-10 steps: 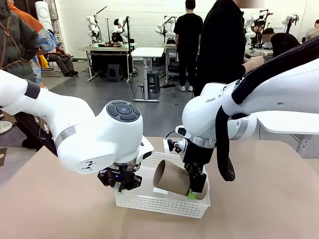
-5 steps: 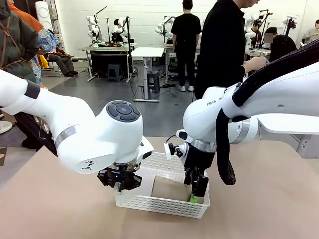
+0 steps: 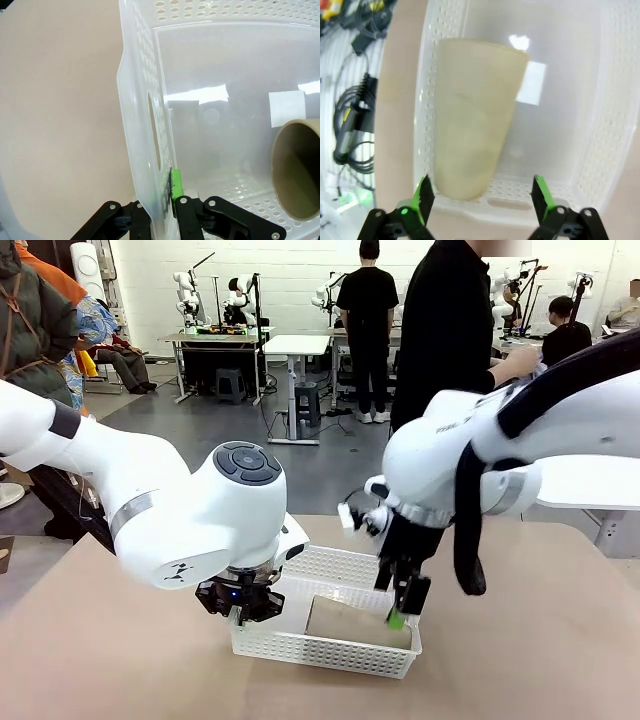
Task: Clean and organize the cups into the basket.
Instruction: Pick up the Organizing basket and move it to the center of the table, then pick up the Reusable plastic cup from the right side of the table and place it inside the Organizing basket.
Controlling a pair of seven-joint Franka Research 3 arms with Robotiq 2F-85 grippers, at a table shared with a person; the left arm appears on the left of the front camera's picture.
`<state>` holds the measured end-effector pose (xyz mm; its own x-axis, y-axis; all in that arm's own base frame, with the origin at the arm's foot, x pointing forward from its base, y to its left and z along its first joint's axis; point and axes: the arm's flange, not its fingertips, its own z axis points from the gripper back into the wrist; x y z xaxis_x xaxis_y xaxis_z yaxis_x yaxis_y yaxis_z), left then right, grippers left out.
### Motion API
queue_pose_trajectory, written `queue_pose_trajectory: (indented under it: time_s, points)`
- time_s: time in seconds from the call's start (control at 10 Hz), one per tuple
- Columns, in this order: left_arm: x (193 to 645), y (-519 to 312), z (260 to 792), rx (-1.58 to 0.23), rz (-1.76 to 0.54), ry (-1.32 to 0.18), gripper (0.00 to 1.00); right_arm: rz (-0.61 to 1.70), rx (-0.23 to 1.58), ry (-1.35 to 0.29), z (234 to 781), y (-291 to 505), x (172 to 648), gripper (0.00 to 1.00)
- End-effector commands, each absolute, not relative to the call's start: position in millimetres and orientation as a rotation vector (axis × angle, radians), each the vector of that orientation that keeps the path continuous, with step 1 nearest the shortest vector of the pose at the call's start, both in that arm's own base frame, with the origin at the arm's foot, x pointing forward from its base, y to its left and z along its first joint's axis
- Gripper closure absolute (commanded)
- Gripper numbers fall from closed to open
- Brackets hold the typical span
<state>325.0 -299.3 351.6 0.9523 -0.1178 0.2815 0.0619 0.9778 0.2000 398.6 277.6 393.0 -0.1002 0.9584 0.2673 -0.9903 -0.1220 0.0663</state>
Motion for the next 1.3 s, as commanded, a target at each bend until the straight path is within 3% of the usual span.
queue_pose_trajectory:
  time_s: [0.0, 0.2, 0.5, 0.7, 1.2]
  points:
    - [322.2, -298.1, 349.3, 0.206, -0.097, -0.305, 1.0, 1.607, 0.299, -0.379, 445.1, 211.5, 384.2, 0.0]
    - [322.2, -298.1, 349.3, 0.206, -0.097, -0.305, 1.0, 1.471, 0.475, -0.567, 469.2, 121.8, 392.6, 0.0]
    - [322.2, -298.1, 349.3, 0.206, -0.097, -0.305, 1.0, 1.404, 0.729, -0.775, 449.5, 8.3, 385.2, 0.0]
    - [322.2, -298.1, 349.3, 0.206, -0.097, -0.305, 1.0, 1.43, 0.772, -0.828, 416.6, -45.0, 368.8, 0.0]
    - [322.2, -298.1, 349.3, 0.206, -0.097, -0.305, 1.0, 1.176, 0.854, -0.973, 369.3, -123.4, 344.5, 0.0]
